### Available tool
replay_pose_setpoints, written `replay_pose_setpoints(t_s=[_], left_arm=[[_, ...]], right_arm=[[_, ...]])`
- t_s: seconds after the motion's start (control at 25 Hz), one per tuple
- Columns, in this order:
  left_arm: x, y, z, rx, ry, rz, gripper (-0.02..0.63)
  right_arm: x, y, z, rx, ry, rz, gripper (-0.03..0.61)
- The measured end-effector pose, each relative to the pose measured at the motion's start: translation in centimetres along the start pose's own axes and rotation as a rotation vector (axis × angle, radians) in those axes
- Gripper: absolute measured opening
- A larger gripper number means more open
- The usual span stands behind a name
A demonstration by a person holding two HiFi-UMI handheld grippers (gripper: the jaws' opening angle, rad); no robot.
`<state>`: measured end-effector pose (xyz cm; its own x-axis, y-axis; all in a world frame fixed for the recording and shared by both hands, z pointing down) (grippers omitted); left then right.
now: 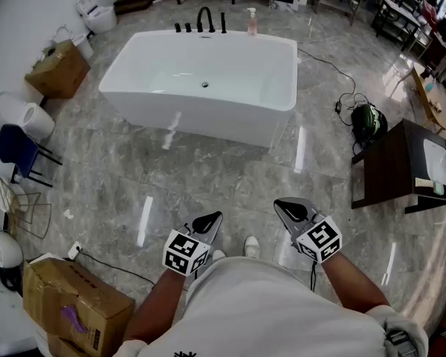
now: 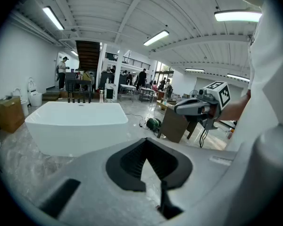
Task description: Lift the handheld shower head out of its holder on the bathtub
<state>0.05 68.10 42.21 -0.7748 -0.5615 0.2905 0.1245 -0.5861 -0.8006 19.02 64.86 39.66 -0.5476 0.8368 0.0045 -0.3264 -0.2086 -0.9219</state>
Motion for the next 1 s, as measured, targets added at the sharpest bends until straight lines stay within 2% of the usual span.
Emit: replay_pose_setpoints(t_s=[0.36, 0.52, 0.68, 0.88, 1.0], left_arm=[[0.0, 1.5, 1.9, -0.014, 0.032, 0.003, 0.008], [0.0, 2.5, 2.7, -0.055, 0.063, 0.025, 0.009], [0.9, 4.1, 3.8, -0.086, 0.077, 0.006, 0.205], [4.9, 7.4, 4.7, -0.132, 0.080, -0.021, 0.274], [8.1, 9.2, 5.6, -0.164, 0.100, -0.017, 0.279]], right_arm=[[-3.0, -0.4, 0.3, -0.020, 0.031, 0.003, 0.011], [-4.0, -1.2, 0.5, -0.056, 0.043, 0.028, 0.012], [-4.2, -2.1, 0.7, -0.059, 0.074, 0.047, 0.014], [-4.3, -2.9, 2.7, -0.023, 0.100, 0.056, 0.033], [-5.0, -2.9, 4.6, -0.011, 0.097, 0.063, 0.037]])
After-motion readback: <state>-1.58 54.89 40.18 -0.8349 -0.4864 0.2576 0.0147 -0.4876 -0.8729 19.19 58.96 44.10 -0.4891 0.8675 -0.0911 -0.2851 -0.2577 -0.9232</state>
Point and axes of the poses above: the fingertips, and each gripper's own axes: z forward along the fingers, x to its left, y out of its top, the point moved 4 cm from there along -z, backward along the fingers, and after that the axes turned 6 degrees about -z, right-handed, at the moved point
